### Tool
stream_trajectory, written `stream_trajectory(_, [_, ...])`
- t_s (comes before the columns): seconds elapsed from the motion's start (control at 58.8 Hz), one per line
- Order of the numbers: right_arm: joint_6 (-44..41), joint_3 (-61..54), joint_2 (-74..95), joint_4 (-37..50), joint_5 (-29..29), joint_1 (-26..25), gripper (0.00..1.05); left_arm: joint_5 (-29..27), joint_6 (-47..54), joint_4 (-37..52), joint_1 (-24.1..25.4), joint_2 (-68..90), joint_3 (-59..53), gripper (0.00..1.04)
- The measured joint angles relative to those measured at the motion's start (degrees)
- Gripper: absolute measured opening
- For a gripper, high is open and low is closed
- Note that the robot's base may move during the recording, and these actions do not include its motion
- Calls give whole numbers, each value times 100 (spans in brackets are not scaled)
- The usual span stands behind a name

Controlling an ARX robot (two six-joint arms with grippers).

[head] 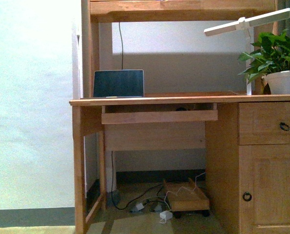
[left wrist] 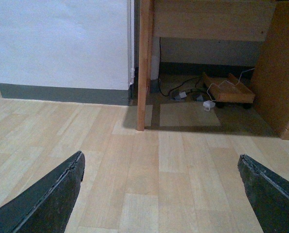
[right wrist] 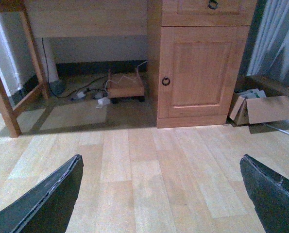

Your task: Place mouse

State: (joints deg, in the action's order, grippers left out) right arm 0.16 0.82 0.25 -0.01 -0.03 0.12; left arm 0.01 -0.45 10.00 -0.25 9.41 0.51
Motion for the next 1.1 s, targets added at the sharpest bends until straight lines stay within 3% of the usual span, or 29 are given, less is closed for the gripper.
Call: stream_trajectory(1.105, [0,0,2,0,-2,0,97,0,0,0,0,2,0,97])
